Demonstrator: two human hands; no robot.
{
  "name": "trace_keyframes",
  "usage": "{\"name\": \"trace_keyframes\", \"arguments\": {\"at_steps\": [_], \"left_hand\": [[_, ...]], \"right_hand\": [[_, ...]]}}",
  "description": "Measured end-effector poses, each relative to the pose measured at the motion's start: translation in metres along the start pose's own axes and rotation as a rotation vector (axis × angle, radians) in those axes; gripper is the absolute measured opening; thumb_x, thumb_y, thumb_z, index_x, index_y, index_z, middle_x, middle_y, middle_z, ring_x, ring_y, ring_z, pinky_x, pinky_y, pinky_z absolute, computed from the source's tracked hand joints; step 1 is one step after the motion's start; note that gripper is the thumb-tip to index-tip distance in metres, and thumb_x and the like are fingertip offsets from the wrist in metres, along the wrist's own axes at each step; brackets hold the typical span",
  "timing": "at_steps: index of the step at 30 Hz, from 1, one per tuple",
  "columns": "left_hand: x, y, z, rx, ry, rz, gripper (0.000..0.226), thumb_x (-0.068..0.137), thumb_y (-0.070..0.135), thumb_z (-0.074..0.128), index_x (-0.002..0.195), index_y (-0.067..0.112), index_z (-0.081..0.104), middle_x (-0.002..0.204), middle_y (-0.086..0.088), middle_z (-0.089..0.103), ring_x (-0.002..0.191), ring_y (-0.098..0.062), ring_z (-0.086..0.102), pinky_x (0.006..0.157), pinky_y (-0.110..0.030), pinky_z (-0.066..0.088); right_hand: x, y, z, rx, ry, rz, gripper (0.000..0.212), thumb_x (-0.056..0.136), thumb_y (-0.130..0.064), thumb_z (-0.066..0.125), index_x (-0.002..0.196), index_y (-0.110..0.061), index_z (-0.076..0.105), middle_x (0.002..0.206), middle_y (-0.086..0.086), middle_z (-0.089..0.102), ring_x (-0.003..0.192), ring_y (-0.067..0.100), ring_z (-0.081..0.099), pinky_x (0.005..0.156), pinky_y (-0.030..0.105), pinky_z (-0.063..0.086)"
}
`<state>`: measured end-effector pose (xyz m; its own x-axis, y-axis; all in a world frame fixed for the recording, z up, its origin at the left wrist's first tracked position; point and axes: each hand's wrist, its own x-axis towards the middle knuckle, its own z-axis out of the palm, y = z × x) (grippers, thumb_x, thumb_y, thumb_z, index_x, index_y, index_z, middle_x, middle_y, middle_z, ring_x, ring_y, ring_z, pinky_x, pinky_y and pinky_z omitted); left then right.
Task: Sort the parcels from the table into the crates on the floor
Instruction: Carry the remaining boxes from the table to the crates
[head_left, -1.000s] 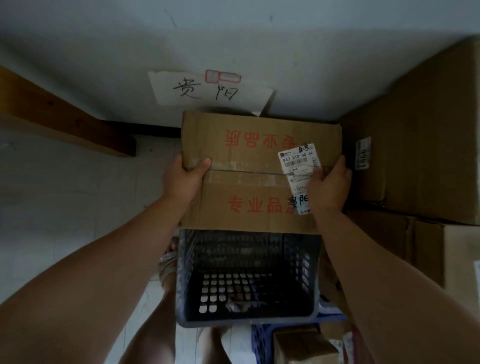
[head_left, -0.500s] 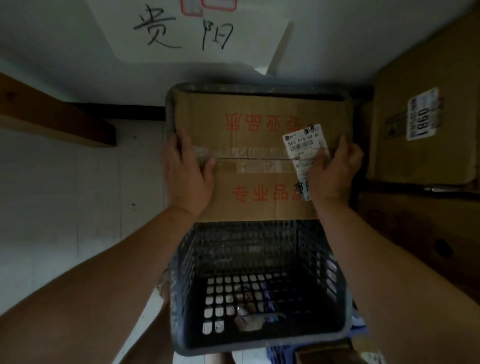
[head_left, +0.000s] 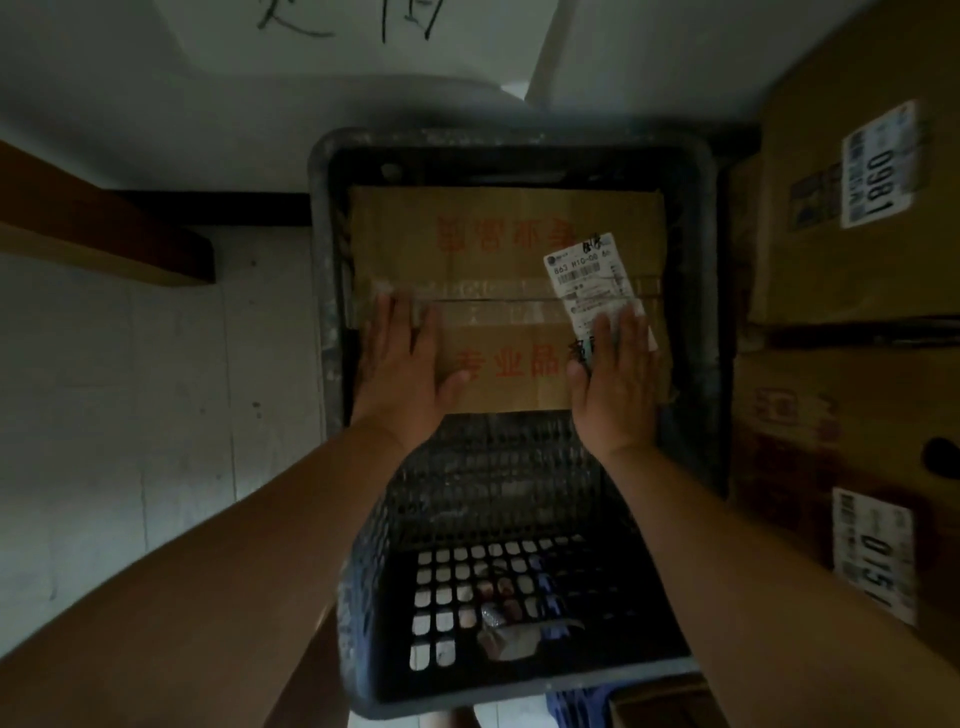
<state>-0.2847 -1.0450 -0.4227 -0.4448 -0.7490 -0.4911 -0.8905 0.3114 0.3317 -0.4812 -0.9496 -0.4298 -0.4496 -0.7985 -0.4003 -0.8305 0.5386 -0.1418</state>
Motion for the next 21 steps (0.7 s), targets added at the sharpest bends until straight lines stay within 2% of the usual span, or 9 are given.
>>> {"name": "trace_keyframes", "arguments": {"at_steps": [3,6,11,15,18,21], "left_hand": [[0.013,-0.006,0.011,0.01,-0.041,-0.068,0.083,0.093,0.053,0.042,0.15,0.01,0.0,0.157,-0.012,-0.014,0.143,-0.026,-0.019,0.114,-0.038,-0.006],[0.016,-0.007,0.019,0.043,-0.018,-0.054,0.082,0.094,0.051,0.04,0.15,0.008,0.0,0.157,-0.014,-0.013,0.143,-0.027,-0.018,0.114,-0.038,-0.01],[0.016,-0.003,0.015,0.059,-0.098,-0.091,0.081,0.095,0.05,0.04,0.15,0.009,-0.002,0.157,-0.014,-0.014,0.143,-0.028,-0.018,0.115,-0.04,-0.007],[0.002,0.008,-0.012,-0.06,-0.142,-0.106,0.076,0.095,0.044,0.044,0.151,0.008,0.006,0.158,-0.016,-0.005,0.145,-0.028,-0.009,0.116,-0.037,0.0],[-0.02,0.021,-0.058,-0.141,-0.044,-0.084,0.076,0.094,0.038,0.052,0.149,0.005,0.012,0.157,-0.018,0.004,0.145,-0.03,-0.002,0.116,-0.037,0.004],[-0.051,0.04,-0.111,-0.152,0.007,-0.085,0.079,0.092,0.037,0.054,0.15,0.009,0.008,0.158,-0.016,0.004,0.145,-0.03,-0.002,0.117,-0.039,0.007]], "right_hand": [[0.014,0.002,0.018,-0.033,-0.046,-0.022,0.061,0.101,-0.034,0.031,0.152,-0.01,0.008,0.159,0.016,-0.004,0.146,0.031,-0.01,0.114,0.042,-0.014],[0.018,0.005,0.029,-0.071,-0.052,-0.01,0.061,0.102,-0.035,0.027,0.152,-0.012,0.001,0.159,0.014,-0.011,0.146,0.029,-0.015,0.11,0.04,-0.02],[0.018,0.004,0.02,-0.092,-0.193,0.013,0.063,0.102,-0.037,0.025,0.152,-0.013,-0.005,0.158,0.014,-0.017,0.145,0.028,-0.018,0.113,0.043,-0.015],[0.006,-0.005,-0.017,-0.014,-0.261,0.057,0.065,0.103,-0.033,0.032,0.152,-0.012,-0.004,0.159,0.012,-0.016,0.146,0.026,-0.016,0.118,0.039,-0.006],[-0.017,-0.022,-0.067,0.114,-0.213,0.076,0.065,0.102,-0.03,0.037,0.153,-0.011,0.001,0.16,0.012,-0.011,0.147,0.026,-0.012,0.12,0.038,0.001],[-0.043,-0.043,-0.129,0.177,-0.178,0.072,0.065,0.102,-0.027,0.04,0.153,-0.012,0.003,0.16,0.009,-0.011,0.147,0.024,-0.01,0.12,0.037,0.004]]}}
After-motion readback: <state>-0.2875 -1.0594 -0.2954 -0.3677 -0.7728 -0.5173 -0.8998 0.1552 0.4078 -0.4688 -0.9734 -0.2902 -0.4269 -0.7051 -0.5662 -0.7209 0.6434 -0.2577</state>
